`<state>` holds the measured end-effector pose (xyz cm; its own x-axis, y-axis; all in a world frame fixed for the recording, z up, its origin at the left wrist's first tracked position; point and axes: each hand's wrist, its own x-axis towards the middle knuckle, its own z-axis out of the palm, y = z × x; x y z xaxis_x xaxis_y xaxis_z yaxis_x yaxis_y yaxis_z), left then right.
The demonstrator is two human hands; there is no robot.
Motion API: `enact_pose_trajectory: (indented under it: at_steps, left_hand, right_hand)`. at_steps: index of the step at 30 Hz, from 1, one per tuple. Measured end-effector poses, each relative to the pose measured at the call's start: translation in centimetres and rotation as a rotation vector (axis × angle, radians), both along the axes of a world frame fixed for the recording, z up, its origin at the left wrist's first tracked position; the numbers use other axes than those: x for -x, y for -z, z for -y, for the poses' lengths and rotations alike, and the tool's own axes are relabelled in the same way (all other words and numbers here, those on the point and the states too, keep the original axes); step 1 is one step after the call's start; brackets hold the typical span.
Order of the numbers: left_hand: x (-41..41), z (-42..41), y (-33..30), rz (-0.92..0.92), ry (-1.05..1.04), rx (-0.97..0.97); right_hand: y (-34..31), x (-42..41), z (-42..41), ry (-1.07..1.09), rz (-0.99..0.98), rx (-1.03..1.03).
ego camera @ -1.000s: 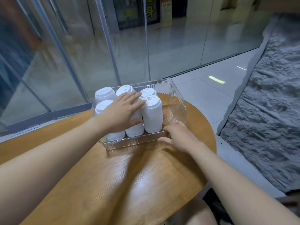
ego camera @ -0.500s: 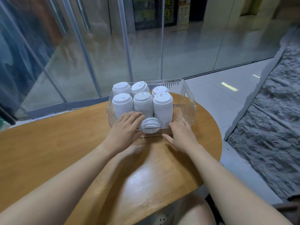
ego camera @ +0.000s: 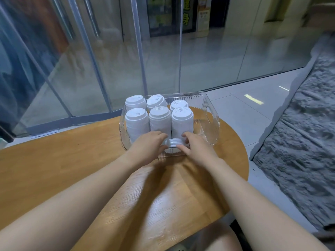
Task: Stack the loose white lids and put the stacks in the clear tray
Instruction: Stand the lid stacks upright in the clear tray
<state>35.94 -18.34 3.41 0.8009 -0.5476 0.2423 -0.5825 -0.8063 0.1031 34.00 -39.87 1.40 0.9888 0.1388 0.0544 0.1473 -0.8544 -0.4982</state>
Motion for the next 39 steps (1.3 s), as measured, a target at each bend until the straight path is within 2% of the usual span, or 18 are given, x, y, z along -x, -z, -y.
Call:
enact_pose_trajectory:
  at_steps: [8, 17, 26, 32, 35, 39]
  left_hand:
    - [-1.5, 1.5, 0.5, -0.102, -0.007, -0.037]
    - [-1.9, 1.4, 1.4, -0.317, -0.041, 0.262]
    - [-1.4, -0.1, -0.5, -0.303, 0.029, 0.468]
    - [0.7, -1.1, -4.5, -0.288, 0.036, 0.648]
    - [1.2, -1.7, -5.9, -0.202, 0.036, 0.615]
    - [0.6, -2.6, -7.6, -0.082, 0.065, 0.384]
  right_hand:
    - [0.3, -0.6, 0.8, -0.058, -0.013, 0.051]
    - [0.9, -1.1, 0.6, -0.053, -0.004, -0.047]
    - [-0.6, -0.8, 0.5, -0.062, 0.038, -0.178]
    - [-3.1, 0.0, -0.1, -0.028, 0.079, -0.433]
    - [-4.6, 0.1, -0.8, -0.025, 0.103, -0.525]
    - [-6.9, -0.6, -1.7, -0.007, 0.135, -0.577]
